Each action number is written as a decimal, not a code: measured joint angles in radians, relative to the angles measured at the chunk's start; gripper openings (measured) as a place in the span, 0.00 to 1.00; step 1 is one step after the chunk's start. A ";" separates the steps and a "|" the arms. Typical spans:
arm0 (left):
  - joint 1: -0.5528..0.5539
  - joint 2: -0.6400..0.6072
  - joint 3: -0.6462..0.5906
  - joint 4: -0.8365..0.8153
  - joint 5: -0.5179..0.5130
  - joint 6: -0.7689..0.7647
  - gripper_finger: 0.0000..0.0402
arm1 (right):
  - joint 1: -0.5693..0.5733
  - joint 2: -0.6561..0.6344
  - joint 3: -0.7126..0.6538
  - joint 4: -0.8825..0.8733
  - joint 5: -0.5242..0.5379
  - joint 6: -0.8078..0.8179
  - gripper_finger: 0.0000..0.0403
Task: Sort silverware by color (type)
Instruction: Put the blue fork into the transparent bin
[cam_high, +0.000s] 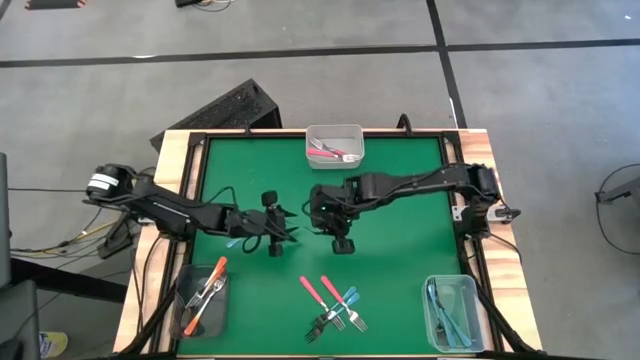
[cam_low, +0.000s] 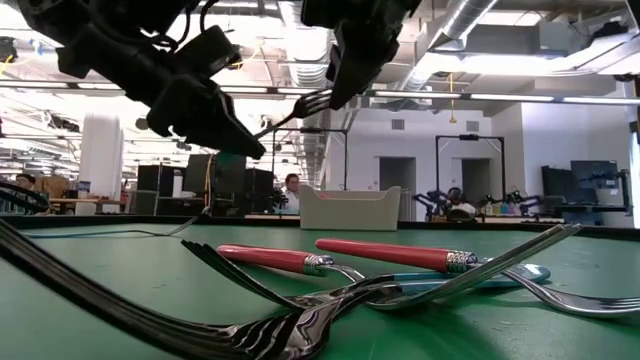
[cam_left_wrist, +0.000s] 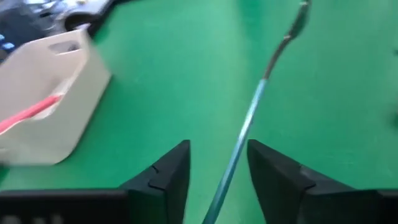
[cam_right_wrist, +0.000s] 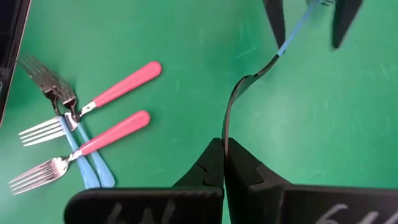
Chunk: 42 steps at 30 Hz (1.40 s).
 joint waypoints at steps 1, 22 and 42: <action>-0.001 0.010 0.009 0.001 0.021 0.009 0.33 | 0.002 0.000 0.000 0.000 0.000 0.000 0.04; 0.057 -0.051 0.016 0.043 0.028 -0.125 0.00 | 0.026 -0.262 -0.354 0.413 0.223 0.285 0.33; 0.113 -0.043 -0.127 0.624 0.296 -0.209 0.00 | 0.000 -0.123 -0.812 1.898 0.224 0.383 0.34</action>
